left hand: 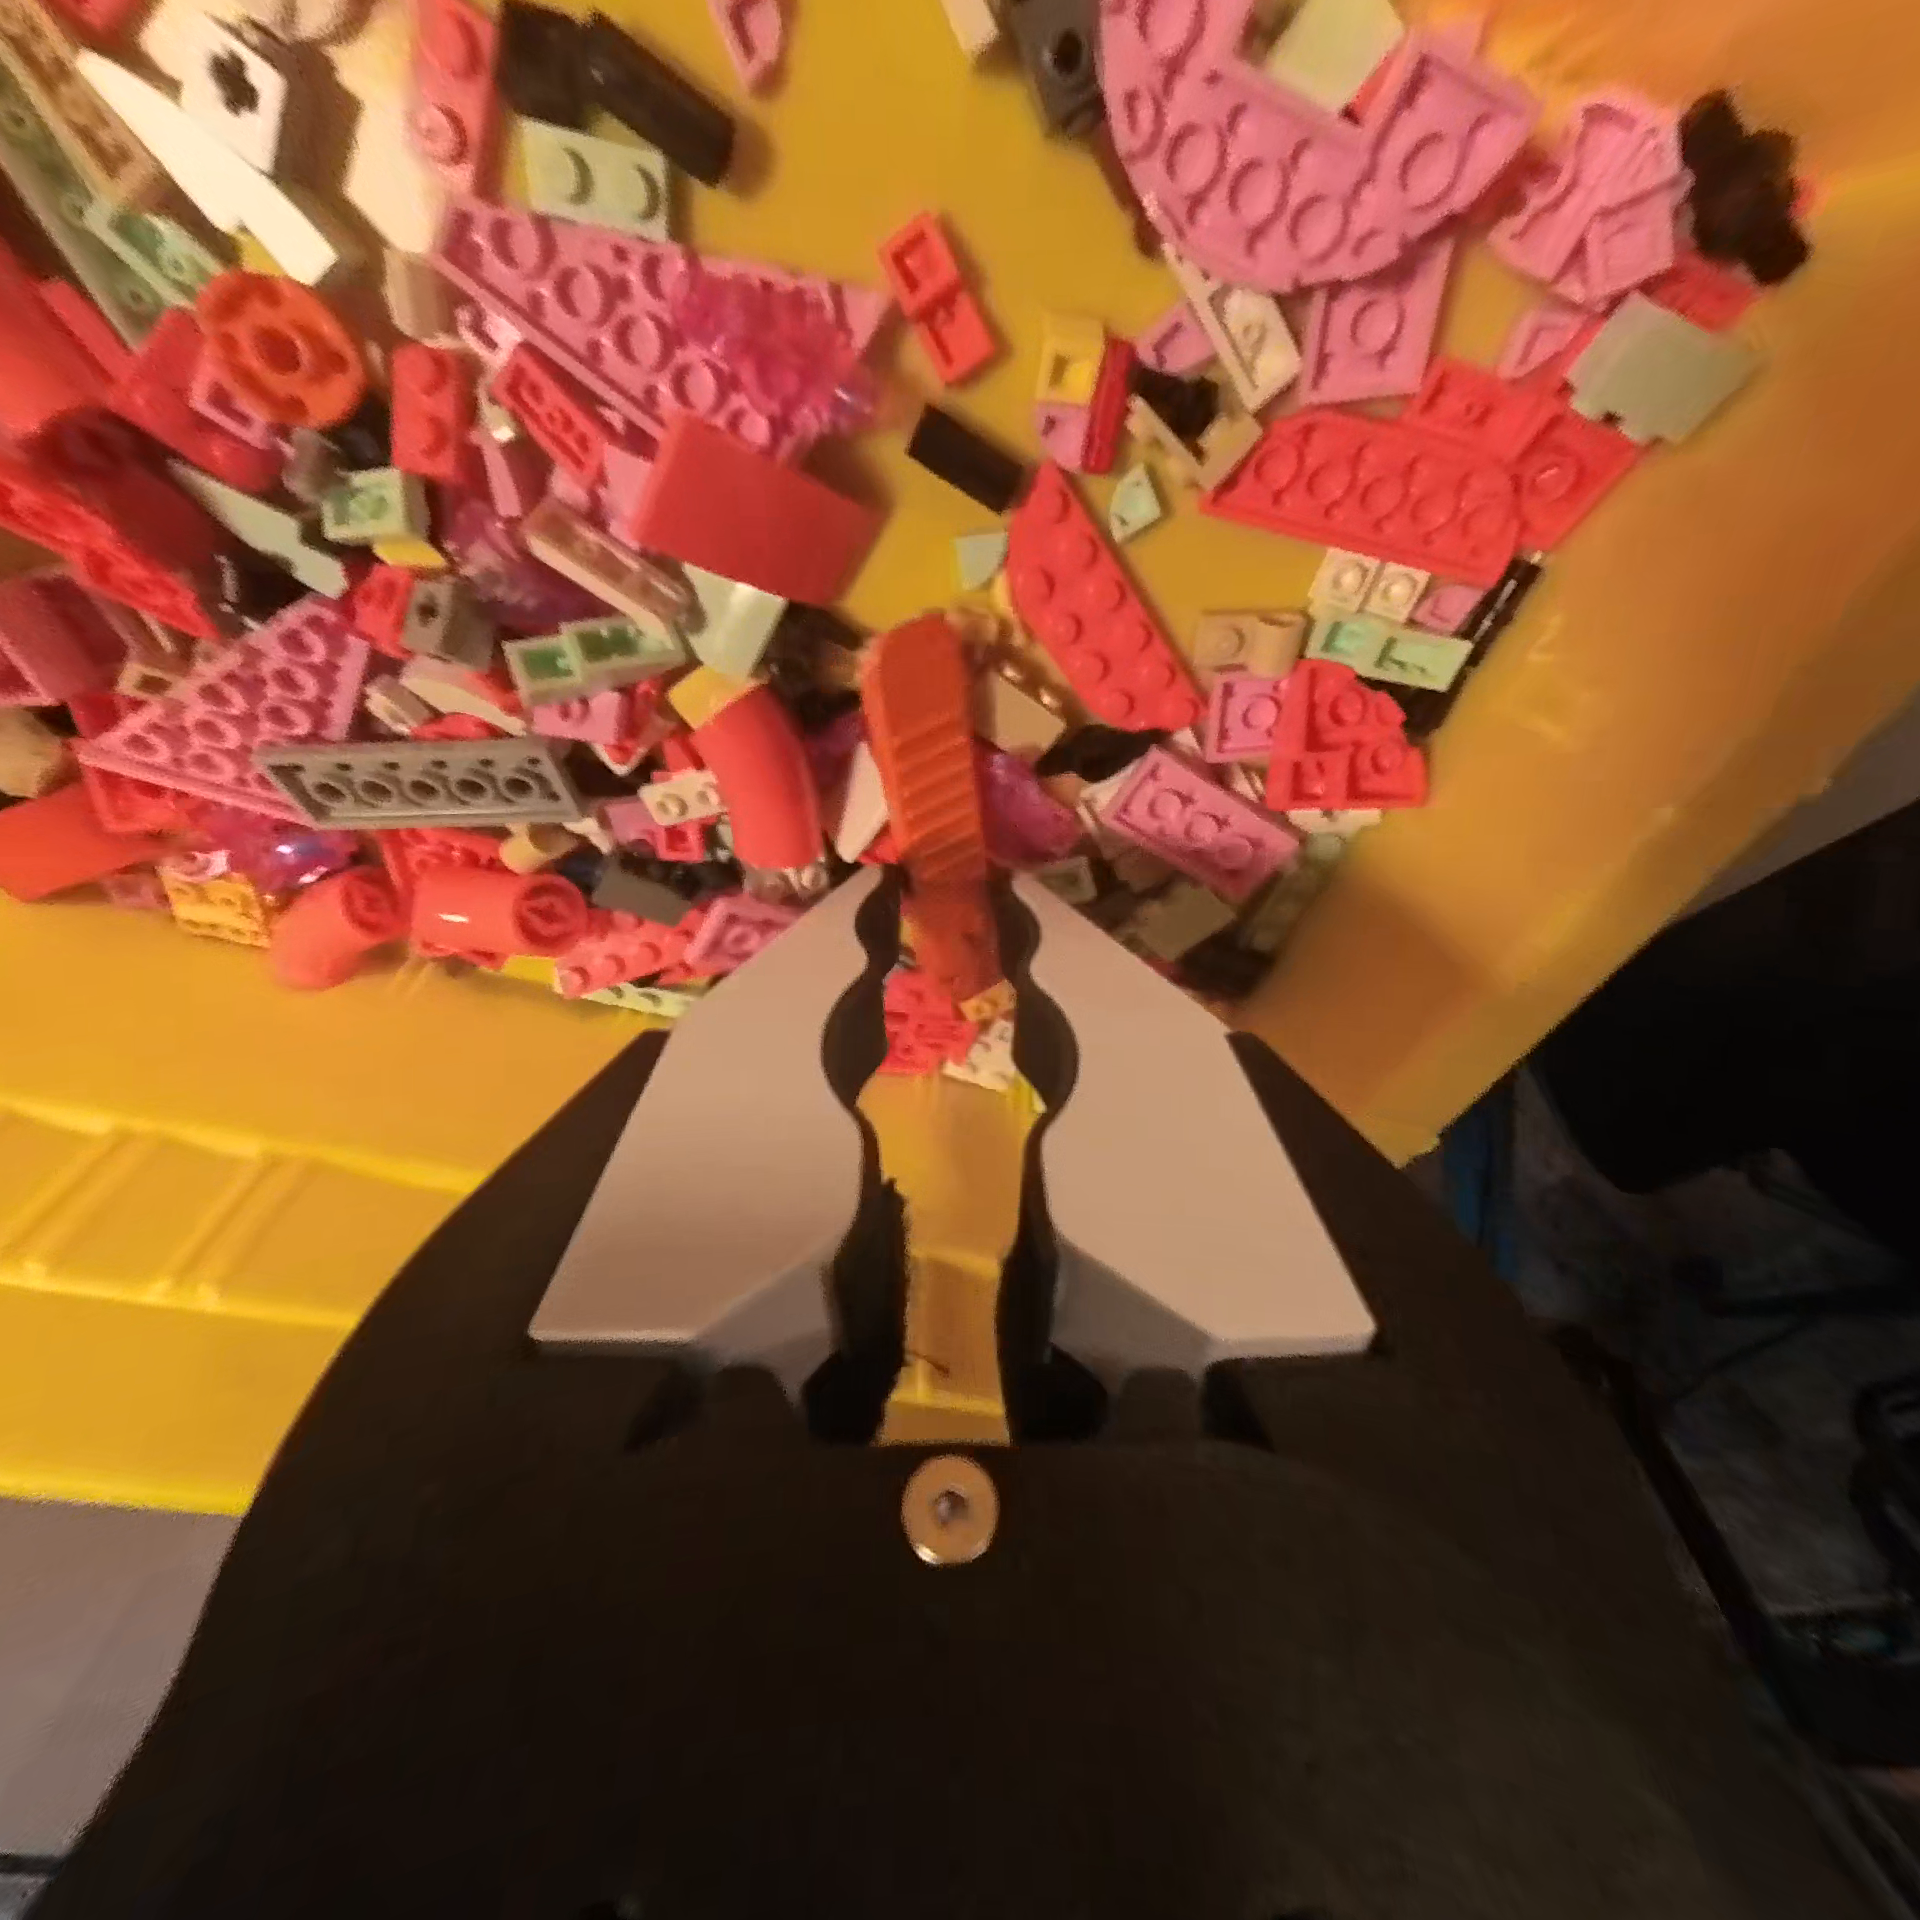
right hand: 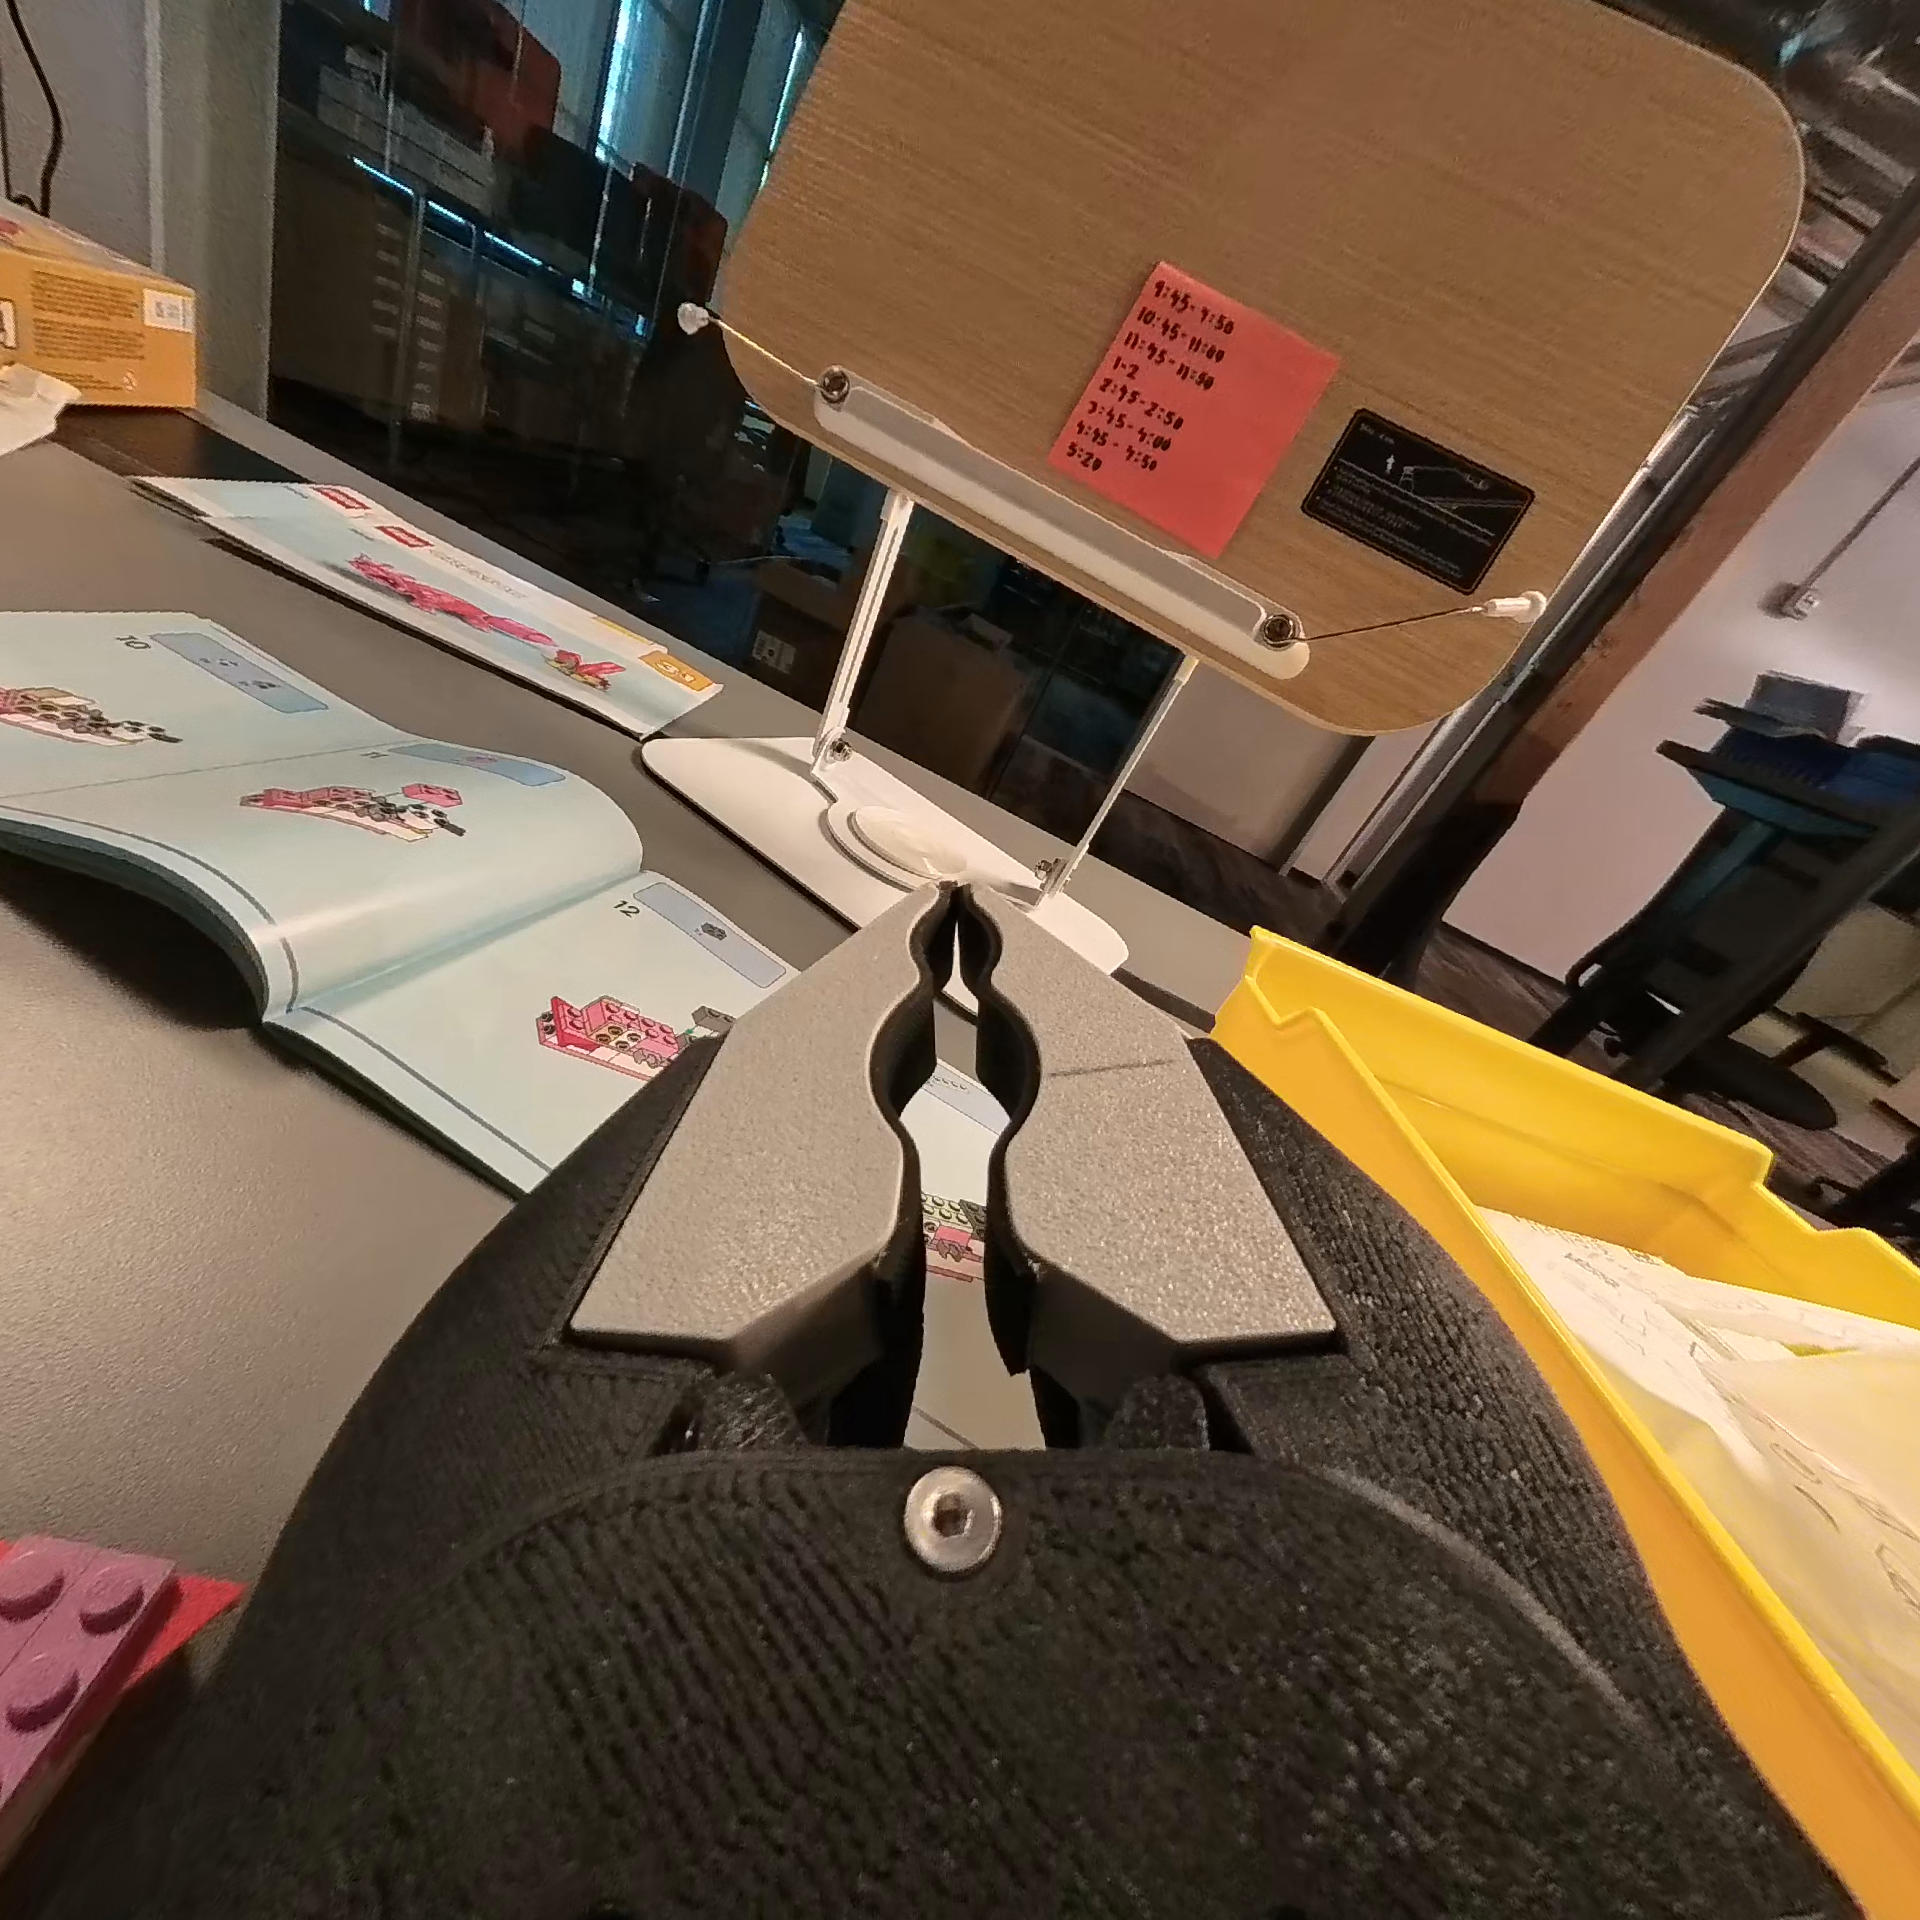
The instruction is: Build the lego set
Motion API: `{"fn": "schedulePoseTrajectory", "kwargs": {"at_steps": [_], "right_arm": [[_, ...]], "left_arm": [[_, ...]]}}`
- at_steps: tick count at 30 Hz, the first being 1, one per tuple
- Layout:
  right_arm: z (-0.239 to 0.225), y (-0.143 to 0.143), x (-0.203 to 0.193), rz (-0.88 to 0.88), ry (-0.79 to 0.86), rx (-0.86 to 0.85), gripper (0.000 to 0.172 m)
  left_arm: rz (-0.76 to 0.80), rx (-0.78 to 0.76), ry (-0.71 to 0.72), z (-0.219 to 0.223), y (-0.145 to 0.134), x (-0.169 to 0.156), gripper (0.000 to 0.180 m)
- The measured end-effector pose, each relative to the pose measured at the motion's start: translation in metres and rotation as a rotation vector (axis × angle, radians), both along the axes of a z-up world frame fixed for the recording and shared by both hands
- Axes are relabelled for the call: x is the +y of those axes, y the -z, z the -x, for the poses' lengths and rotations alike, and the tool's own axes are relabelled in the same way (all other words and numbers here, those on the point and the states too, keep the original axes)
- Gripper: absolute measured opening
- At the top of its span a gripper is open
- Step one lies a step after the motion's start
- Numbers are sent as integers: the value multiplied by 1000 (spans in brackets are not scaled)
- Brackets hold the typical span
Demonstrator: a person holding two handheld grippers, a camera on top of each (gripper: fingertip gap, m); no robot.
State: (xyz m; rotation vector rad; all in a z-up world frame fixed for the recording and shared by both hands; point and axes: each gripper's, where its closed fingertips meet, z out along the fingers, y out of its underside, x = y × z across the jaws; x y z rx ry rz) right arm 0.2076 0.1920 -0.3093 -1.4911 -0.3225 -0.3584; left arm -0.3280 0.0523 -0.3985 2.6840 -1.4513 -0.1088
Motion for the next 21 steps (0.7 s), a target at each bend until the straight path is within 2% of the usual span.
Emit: {"fn": "schedulePoseTrajectory", "kwargs": {"at_steps": [8, 13, 15, 17, 18, 21], "right_arm": [[0, 0, 0, -1, -2, 2, 0], [0, 0, 0, -2, -3, 4, 0], [0, 0, 0, -3, -3, 5, 0], [0, 0, 0, -2, -3, 4, 0], [0, 0, 0, -2, -3, 3, 0], [0, 0, 0, -1, -3, 1, 0]], "left_arm": [[-172, 42, 21, 9, -4, 36, 16], [-214, 36, 20, 8, -9, 42, 16], [-236, 2, 12, 3, -15, 44, 32], [-231, -96, -16, -13, -22, 42, 62], [-210, -158, -22, -24, -24, 38, 71], [-156, -276, 40, -49, -28, 23, 75]]}}
